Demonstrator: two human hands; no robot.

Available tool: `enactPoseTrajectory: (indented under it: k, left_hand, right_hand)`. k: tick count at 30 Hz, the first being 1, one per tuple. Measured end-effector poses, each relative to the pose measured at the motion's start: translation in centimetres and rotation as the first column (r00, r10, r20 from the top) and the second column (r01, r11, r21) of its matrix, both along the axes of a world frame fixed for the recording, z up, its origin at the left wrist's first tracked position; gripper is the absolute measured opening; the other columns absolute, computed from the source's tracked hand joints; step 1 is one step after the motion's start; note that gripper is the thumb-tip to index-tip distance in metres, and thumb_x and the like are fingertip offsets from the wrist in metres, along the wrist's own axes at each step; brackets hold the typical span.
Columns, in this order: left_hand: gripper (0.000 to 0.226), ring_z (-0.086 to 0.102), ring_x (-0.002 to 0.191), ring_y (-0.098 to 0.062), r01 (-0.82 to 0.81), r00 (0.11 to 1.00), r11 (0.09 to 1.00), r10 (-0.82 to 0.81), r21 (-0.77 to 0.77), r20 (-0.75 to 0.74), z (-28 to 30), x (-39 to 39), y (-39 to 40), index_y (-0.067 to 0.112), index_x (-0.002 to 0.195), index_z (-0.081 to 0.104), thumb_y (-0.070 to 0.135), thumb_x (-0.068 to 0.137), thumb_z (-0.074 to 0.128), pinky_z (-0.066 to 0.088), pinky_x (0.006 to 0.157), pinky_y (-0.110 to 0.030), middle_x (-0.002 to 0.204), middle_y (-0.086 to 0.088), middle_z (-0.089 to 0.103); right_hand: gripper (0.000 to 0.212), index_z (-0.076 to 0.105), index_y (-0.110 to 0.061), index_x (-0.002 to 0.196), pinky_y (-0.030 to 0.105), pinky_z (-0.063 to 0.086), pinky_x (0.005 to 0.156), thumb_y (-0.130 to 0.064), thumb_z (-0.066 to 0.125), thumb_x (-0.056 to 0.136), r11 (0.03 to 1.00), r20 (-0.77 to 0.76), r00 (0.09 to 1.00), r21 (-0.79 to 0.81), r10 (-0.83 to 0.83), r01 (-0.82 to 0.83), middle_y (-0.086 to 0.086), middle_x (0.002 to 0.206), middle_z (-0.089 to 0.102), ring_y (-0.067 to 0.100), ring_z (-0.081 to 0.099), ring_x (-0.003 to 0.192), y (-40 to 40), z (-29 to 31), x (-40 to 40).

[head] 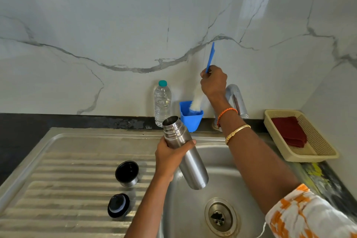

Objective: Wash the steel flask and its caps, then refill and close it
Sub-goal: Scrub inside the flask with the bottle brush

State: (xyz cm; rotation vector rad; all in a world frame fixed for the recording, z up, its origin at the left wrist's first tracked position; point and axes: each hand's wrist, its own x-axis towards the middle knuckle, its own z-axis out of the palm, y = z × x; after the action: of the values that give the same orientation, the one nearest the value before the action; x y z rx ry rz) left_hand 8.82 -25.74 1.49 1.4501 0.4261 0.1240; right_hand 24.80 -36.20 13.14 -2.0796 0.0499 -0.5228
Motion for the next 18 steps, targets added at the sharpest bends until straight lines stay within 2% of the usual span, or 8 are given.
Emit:
enactPoseTrajectory:
  k: [2,5,7,10,13,15,18]
  left_hand:
    - [0.055,0.071,0.084,-0.013,-0.004,1.000,1.000,0.004,-0.005,0.014,0.2,0.0,0.0,0.023,0.099,0.067,0.024,0.051,0.092,0.057,0.077,-0.031,0.090,0.004,0.074]
    - [0.048,0.071,0.085,-0.015,-0.006,1.000,1.000,0.006,-0.011,0.031,0.4,0.1,0.0,0.023,0.099,0.066,0.015,0.059,0.091,0.057,0.077,-0.031,0.089,0.004,0.074]
    - [0.053,0.071,0.086,-0.016,0.003,0.999,1.000,-0.003,-0.005,0.032,0.4,0.0,0.2,0.023,0.101,0.066,0.019,0.055,0.093,0.057,0.080,-0.034,0.090,0.004,0.074]
    - [0.066,0.071,0.087,-0.017,0.001,1.000,1.000,-0.001,-0.021,0.028,0.1,-0.1,0.5,0.025,0.100,0.066,0.034,0.039,0.090,0.058,0.084,-0.041,0.089,0.006,0.074]
    - [0.068,0.071,0.087,-0.017,0.006,1.000,1.000,-0.006,-0.020,0.024,0.0,-0.1,0.4,0.024,0.101,0.066,0.035,0.039,0.090,0.057,0.086,-0.044,0.090,0.005,0.074]
    - [0.062,0.071,0.087,-0.017,0.004,1.000,1.000,-0.004,-0.016,0.024,0.1,-0.3,0.3,0.024,0.101,0.066,0.028,0.044,0.090,0.057,0.087,-0.044,0.090,0.004,0.074]
    - [0.056,0.070,0.088,-0.018,-0.001,0.999,1.000,0.001,-0.014,0.033,0.3,-0.3,0.2,0.023,0.102,0.066,0.020,0.053,0.092,0.057,0.087,-0.044,0.092,0.003,0.074]
  right_hand:
    - [0.016,0.060,-0.001,0.103,0.017,0.044,0.072,0.001,0.049,0.092,0.999,0.035,0.999,0.044,-0.001,-0.001,0.008,0.102,0.065,0.013,0.058,0.085,-0.2,0.2,0.0]
    - [0.018,0.058,0.000,0.105,0.013,0.041,0.067,0.003,0.047,0.091,0.999,0.012,0.999,0.029,0.034,-0.034,0.009,0.103,0.063,0.014,0.057,0.086,-0.1,-0.3,-0.1]
    - [0.019,0.057,0.001,0.106,0.011,0.043,0.066,0.005,0.047,0.091,0.997,0.007,0.999,0.049,0.053,-0.053,0.010,0.103,0.063,0.012,0.056,0.087,-0.1,-0.5,-0.2]
    - [0.021,0.057,0.001,0.108,0.021,0.050,0.077,0.006,0.046,0.091,0.988,0.054,0.997,0.140,0.058,-0.066,0.008,0.100,0.061,0.012,0.057,0.089,-0.1,-0.3,-0.4]
    - [0.022,0.054,0.002,0.111,0.024,0.050,0.080,0.006,0.046,0.091,0.989,0.009,0.996,0.118,0.091,-0.092,0.010,0.099,0.060,0.015,0.057,0.090,0.0,-1.1,-0.7]
    - [0.021,0.054,0.001,0.111,0.020,0.050,0.078,0.005,0.046,0.093,0.986,0.026,0.996,0.142,0.080,-0.083,0.012,0.101,0.061,0.015,0.058,0.091,-0.2,-0.9,-0.8]
    - [0.017,0.056,0.000,0.109,0.008,0.048,0.071,0.002,0.046,0.095,0.980,0.136,0.989,0.182,0.051,-0.075,0.011,0.102,0.063,0.015,0.062,0.093,-0.7,0.5,-1.4]
